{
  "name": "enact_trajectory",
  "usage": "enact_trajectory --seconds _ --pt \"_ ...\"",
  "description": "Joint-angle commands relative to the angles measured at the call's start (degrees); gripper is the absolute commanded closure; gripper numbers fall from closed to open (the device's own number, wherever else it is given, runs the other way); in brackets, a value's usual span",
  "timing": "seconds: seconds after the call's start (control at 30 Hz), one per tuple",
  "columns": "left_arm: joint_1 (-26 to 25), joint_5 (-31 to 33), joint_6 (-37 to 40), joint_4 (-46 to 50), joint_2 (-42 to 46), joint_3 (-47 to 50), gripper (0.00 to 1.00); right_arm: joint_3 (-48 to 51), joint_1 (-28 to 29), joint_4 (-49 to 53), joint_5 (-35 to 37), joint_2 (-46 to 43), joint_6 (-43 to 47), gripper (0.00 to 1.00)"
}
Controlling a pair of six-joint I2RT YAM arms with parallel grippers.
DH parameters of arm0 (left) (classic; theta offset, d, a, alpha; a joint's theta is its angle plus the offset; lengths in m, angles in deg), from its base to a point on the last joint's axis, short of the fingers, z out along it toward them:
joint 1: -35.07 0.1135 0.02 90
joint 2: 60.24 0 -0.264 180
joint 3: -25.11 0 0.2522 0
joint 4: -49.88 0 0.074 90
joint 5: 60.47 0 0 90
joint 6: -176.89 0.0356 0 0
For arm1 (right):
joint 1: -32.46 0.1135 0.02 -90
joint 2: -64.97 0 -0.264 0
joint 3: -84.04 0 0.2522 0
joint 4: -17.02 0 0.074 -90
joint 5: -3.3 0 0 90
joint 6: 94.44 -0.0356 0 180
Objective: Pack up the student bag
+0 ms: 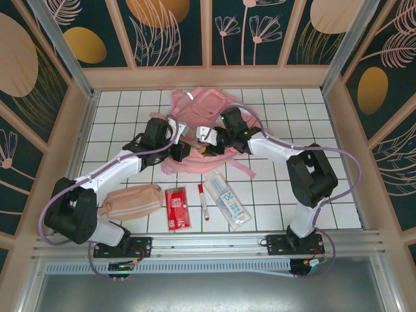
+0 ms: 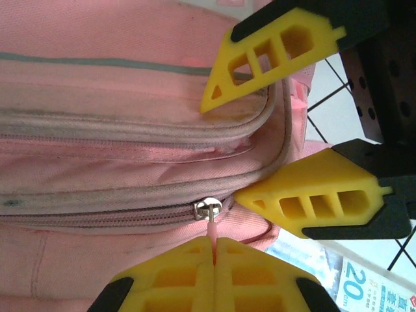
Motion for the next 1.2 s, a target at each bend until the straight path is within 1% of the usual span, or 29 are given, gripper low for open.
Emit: enact_trajectory --seconds 0.0,0.03,0.1,0.17,0.3,0.37,0.43,0.5,0.57,0.6,0.63,0.67,0.7,0.73,0.8,0.83,0.87,0.9,0.93,1.07,1.17 --pt "0.57 -0.39 0.34 -5.31 1.54 0.16 1.0 -1.9 0.44 4.87 8.14 2.64 2.12 0.83" --pt "0.57 0.07 0.78 -4.94 1.64 0.17 1.0 -2.38 0.44 5.05 9.41 3.01 1.76 1.0" --pt "0.85 2.74 1.75 -3.84 1.63 0.17 1.0 -2.11 0.48 4.38 10.5 2.6 1.66 1.0" --pt "1.71 5.66 2.8 -2.75 1.42 0.68 1.0 -1.36 0.03 3.29 10.11 1.02 1.98 1.0" --pt "5.95 13.22 4.58 -2.41 0.93 3.79 1.0 -0.09 -1.8 4.22 6.24 -3.21 5.89 1.0" --pt "8.49 14.06 5.65 -2.32 0.19 4.85 1.0 0.98 -3.03 4.22 3.81 -5.55 7.61 1.0" --pt "10.41 14.17 7.48 -2.21 -0.66 4.83 1.0 2.16 -3.34 3.95 3.15 -7.82 9.88 1.0" --pt "11.76 16.37 9.09 -2.69 -1.61 4.36 1.0 3.45 -5.93 3.49 1.62 -9.93 11.54 1.0" --pt "13.08 16.14 9.71 -3.49 -3.28 3.24 1.0 4.43 -7.41 3.44 1.49 -11.08 12.99 1.0" --pt "13.22 13.81 11.02 -3.63 -4.46 2.39 1.0 4.56 -7.94 3.82 2.28 -11.09 13.5 1.0" --pt "13.23 8.22 12.84 -3.35 -5.32 1.38 1.0 4.28 -8.17 4.28 3.4 -10.54 13.18 1.0" --pt "13.03 3.17 13.12 -3.77 -5.67 0.86 1.0 4.05 -8.22 4.53 3.86 -10.08 12.44 0.9" --pt "12.44 -1.53 12.69 -5.19 -5.36 1.0 1.0 4.22 -8.22 4.19 3.04 -10.02 10.37 0.7" --pt "11.05 -3.33 12.07 -6.39 -4.44 1.36 1.0 4.78 -7.95 2.11 1.12 -10.55 7.03 0.59" --pt "7.87 -3.1 12.44 -6.34 -2.4 1.27 1.0 7.01 -6.96 -4.9 -4.47 -12.25 -2.58 0.51" --pt "6.65 -3.17 12.57 -5.91 -1.69 0.99 1.0 8.18 -6.01 -8.68 -6.38 -12.96 -6.75 0.42" --pt "5.89 -3.85 12.07 -5.79 -0.96 0.95 1.0 9.71 -4.27 -12.9 -6.72 -13.49 -10.47 0.39" --pt "5.59 -5.2 10.79 -6.28 -0.3 1.28 1.0 10.74 -2.44 -16.15 -5.79 -13.57 -12.58 0.36" --pt "5.55 -6.31 9.67 -7.04 0.42 1.89 1.0 10.81 -1.03 -17.33 -4.38 -12.99 -13.34 0.34" --pt "5.32 -7.99 6.69 -9.19 3.17 4.95 1.0 7.97 2.93 -15.7 3.04 -7.42 -12.31 0.35" --pt "5.33 -7.76 5.67 -9.83 4.53 6.44 1.0 5.79 4.29 -13.01 7.22 -3.71 -10.34 0.34"
